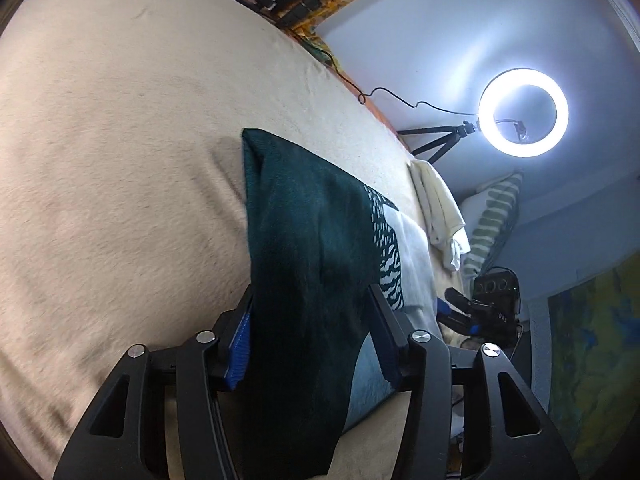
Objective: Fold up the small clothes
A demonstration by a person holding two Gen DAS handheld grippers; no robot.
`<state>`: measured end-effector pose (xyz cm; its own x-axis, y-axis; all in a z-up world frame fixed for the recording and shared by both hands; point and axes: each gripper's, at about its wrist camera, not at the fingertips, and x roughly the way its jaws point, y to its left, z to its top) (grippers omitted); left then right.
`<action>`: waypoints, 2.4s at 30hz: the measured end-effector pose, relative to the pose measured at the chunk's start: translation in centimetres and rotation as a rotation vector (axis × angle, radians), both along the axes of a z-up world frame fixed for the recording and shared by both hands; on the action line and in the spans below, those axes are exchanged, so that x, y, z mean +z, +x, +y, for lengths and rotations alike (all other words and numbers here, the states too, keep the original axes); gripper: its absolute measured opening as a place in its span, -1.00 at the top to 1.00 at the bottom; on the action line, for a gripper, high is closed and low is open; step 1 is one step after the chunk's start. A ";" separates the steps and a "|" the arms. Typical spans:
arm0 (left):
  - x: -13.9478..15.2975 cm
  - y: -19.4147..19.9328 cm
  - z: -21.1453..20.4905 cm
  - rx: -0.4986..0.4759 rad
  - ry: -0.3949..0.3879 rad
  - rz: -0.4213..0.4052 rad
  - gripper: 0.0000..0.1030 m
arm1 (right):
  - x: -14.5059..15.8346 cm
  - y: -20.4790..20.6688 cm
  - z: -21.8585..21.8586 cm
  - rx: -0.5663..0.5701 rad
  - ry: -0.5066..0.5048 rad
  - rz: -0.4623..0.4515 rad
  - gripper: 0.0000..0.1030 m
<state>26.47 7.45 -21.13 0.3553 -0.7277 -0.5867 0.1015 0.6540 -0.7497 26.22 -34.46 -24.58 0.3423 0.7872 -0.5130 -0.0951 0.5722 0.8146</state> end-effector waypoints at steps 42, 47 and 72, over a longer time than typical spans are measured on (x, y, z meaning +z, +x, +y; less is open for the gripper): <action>11.4 0.2 -9.8 -0.098 0.150 -0.330 0.95 | 14.3 -2.2 0.8 -0.028 -0.409 -0.313 0.90; 13.1 2.3 -13.6 -0.139 0.130 -0.380 0.95 | 16.6 -1.9 -3.0 -0.078 -0.444 -0.356 0.90; 13.0 12.4 -37.6 -0.236 0.063 -0.509 0.95 | 20.1 7.4 -24.5 -0.285 -0.605 -0.494 0.91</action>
<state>38.83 -30.15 -8.16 0.4365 -0.7909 -0.4288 0.5895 0.6115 -0.5278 33.60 -58.96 -4.46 0.7839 0.2724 -0.5579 -0.1462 0.9543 0.2606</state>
